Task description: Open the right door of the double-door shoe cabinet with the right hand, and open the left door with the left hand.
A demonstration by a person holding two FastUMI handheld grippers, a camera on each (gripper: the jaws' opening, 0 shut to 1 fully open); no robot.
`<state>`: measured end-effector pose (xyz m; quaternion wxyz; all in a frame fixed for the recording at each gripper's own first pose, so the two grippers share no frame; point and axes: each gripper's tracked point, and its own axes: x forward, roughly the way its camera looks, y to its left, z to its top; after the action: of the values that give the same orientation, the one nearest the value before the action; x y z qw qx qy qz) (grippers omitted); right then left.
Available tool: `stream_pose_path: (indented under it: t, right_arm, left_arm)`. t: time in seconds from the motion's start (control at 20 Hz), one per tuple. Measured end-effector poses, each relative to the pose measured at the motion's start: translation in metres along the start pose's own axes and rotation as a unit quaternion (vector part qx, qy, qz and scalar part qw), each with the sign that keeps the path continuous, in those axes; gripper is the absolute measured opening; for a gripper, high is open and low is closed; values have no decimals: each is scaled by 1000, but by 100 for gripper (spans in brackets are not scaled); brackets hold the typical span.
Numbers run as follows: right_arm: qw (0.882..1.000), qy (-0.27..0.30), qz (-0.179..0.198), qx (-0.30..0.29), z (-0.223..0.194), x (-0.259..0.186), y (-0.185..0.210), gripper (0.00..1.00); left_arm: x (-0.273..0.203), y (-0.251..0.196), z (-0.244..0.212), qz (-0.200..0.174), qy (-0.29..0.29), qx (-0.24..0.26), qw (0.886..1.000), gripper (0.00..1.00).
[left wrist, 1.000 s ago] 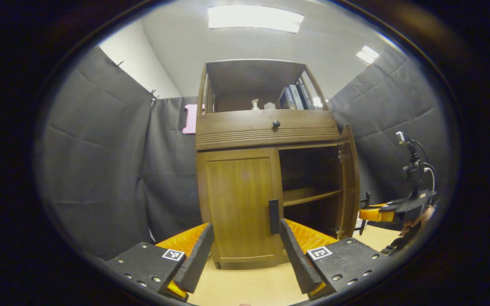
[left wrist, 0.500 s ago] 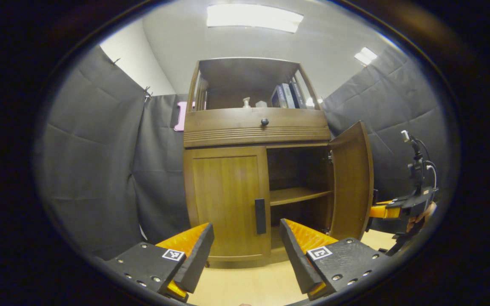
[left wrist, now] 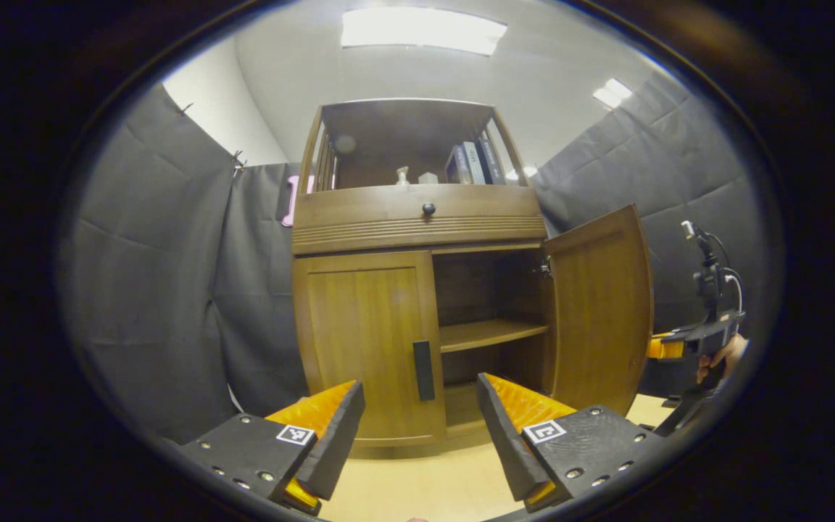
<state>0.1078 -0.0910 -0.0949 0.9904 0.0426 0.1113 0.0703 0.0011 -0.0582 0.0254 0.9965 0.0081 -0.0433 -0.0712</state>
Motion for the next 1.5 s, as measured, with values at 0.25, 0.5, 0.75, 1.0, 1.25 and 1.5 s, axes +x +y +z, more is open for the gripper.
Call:
stream_pose_path:
  t: [0.25,0.5,0.75,1.0,1.25,1.5]
  right_arm:
    - [1000,-9,-14,-4,1,-14,-18,2]
    - [998,-32,-50,12,18,-43,-39,4]
    - [994,-75,-71,44,44,-75,-47,40]
    - [988,-103,-113,2,59,-113,-49,92]
    - [986,-106,-128,-13,60,-139,-33,92]
    - [985,-98,-140,-8,50,-157,-28,92]
  left_arm:
    - [11,-14,-7,-7,1,3,1000,90]
    - [42,-15,-14,-11,2,-4,1000,90]
    - [85,-11,-24,-5,6,-4,1000,90]
    - [131,-4,-45,6,15,-5,1000,90]
    - [177,5,-63,16,23,-13,1000,90]
    - [215,12,-73,28,25,-18,999,90]
